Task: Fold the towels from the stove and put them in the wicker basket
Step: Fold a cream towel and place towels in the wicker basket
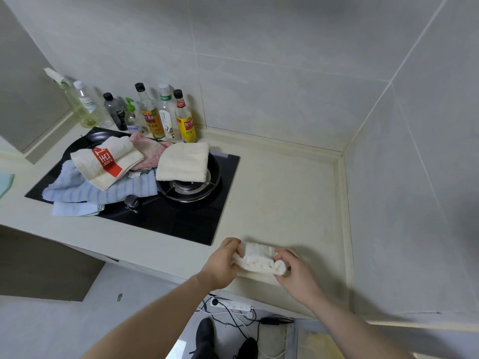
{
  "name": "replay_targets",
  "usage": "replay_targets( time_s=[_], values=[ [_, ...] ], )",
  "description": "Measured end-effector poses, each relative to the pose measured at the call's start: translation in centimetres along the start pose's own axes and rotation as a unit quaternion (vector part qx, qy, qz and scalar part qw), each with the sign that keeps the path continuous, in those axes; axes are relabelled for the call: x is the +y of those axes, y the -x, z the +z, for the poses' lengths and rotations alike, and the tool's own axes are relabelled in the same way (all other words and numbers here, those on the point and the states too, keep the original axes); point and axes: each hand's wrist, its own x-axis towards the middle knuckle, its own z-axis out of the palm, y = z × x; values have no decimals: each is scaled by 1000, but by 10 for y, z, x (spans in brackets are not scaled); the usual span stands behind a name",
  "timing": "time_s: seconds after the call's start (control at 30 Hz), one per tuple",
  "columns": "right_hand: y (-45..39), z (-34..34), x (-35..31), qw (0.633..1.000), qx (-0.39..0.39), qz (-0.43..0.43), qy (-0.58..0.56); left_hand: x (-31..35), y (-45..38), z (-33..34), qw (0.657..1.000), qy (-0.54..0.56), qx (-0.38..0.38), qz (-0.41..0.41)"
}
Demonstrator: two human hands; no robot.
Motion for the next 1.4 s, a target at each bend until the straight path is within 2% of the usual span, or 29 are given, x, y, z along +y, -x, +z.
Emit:
replay_targets(
  time_s=[0.2, 0.4, 0.63, 0.9, 1.03, 1.4],
  values=[
    [7, 5, 11, 997, -29, 15, 76, 0, 4, -2, 998, -59, -20, -4],
    [13, 6, 18, 994, -41, 25, 97, -1, 8, 0, 994, -97, -21, -51],
    [16, 16, 11, 996, 14, 70, 47, 7, 19, 4, 990, -112, -22, -87],
    [6, 30, 13, 989, 63, 133, -11, 21, 9, 10, 984, -57, 61, -156],
    [6, 35, 13, 985, 64, 161, -21, 26, 9, 12, 976, -65, 56, -202],
    [-6, 43, -5, 950, 76, 303, -27, 4, 9, 12, 975, -89, 15, -204]
  ],
)
